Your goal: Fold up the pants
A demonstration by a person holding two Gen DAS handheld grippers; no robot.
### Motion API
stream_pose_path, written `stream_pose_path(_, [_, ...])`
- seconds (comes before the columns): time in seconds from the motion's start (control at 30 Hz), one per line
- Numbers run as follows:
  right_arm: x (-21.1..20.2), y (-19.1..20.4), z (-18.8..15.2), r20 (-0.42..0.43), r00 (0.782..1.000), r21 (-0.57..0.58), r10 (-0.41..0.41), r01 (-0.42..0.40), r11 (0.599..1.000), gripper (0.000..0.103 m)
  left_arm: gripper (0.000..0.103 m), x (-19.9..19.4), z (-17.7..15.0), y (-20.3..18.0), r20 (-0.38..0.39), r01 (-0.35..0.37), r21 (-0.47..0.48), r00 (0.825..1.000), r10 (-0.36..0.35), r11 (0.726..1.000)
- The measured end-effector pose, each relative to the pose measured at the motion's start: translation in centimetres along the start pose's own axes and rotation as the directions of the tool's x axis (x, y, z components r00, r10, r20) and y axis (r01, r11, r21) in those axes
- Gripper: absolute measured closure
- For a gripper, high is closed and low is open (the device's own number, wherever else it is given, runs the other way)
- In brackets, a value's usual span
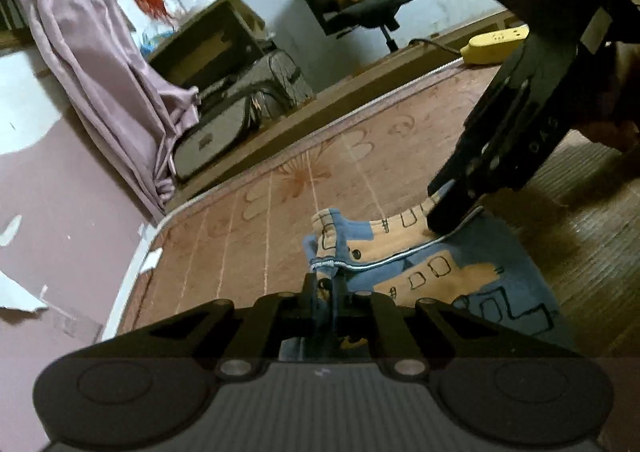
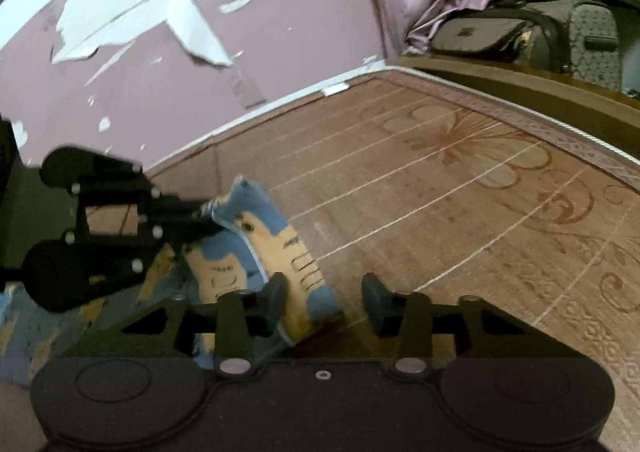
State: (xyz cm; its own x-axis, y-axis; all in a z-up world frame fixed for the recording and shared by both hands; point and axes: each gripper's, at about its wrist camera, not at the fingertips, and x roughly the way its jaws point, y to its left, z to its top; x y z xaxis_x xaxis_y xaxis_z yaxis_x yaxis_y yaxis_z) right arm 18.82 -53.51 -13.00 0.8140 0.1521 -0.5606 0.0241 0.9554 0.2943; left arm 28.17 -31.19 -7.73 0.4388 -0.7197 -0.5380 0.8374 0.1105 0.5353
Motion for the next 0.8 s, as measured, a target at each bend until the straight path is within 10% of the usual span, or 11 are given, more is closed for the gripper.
stream_pose_path(0.43, [-0.3,1.0,0.3,0.026,0.998,-0.172,0.055,-0.05,0.984,0.046,0.096,-3.9,-2.2,-3.6,0.201,-0.074,0.287,0.98,0.016,0.955])
stream_pose_path(0.8, [-0.8,-0.2,0.5,-0.036,0.963,-0.261,0.267,-0.267,0.928,0.018,0.096,-6.0,-3.6,-6.4,0.425,-0.184,0.493,0.904,-0.051,0.85])
